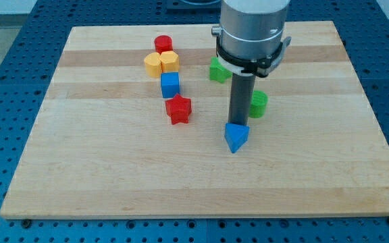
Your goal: Move the green circle towards the red star
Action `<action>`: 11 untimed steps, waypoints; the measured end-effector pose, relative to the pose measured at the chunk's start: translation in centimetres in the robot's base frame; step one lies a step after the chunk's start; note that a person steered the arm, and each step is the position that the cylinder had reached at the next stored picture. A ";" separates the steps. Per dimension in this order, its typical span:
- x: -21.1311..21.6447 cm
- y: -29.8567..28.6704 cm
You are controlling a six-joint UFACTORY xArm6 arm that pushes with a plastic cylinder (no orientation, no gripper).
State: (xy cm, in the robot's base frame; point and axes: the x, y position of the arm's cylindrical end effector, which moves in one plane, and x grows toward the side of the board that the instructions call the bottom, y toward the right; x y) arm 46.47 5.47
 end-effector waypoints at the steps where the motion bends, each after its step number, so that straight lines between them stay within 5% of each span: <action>1: -4.4 -0.9; 3: -10.8 2.0; 4: -10.1 6.9; 8: -1.2 6.9; 11: -1.2 5.2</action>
State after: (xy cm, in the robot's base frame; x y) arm 45.27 10.67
